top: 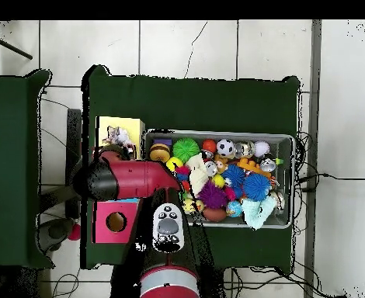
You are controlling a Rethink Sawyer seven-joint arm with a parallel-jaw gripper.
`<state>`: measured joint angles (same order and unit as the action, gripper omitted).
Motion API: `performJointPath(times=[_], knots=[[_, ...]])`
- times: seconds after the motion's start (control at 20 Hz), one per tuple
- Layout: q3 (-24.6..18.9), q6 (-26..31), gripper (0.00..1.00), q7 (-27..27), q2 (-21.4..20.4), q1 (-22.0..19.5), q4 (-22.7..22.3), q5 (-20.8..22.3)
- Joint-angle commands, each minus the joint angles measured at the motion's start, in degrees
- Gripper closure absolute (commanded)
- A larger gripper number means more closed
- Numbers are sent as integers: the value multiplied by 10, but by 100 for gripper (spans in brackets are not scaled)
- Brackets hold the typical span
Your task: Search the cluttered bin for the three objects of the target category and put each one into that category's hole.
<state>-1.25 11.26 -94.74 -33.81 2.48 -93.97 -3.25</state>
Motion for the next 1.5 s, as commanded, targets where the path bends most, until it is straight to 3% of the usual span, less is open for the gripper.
performJointPath(times=[0.05, 0.65, 0.95, 1.15, 1.3, 1.5], knots=[[2, -73, 100, -91, 32, -15, 3, 23], [0, -103, 100, -108, 41, -18, -7, -3], [-8, -137, 100, -123, 66, -26, -11, -6], [36, -86, 100, -102, 81, 3, 11, -12], [73, -3, 100, -87, 85, 28, 35, -19], [102, 17, 100, -80, 95, 45, 55, -16]])
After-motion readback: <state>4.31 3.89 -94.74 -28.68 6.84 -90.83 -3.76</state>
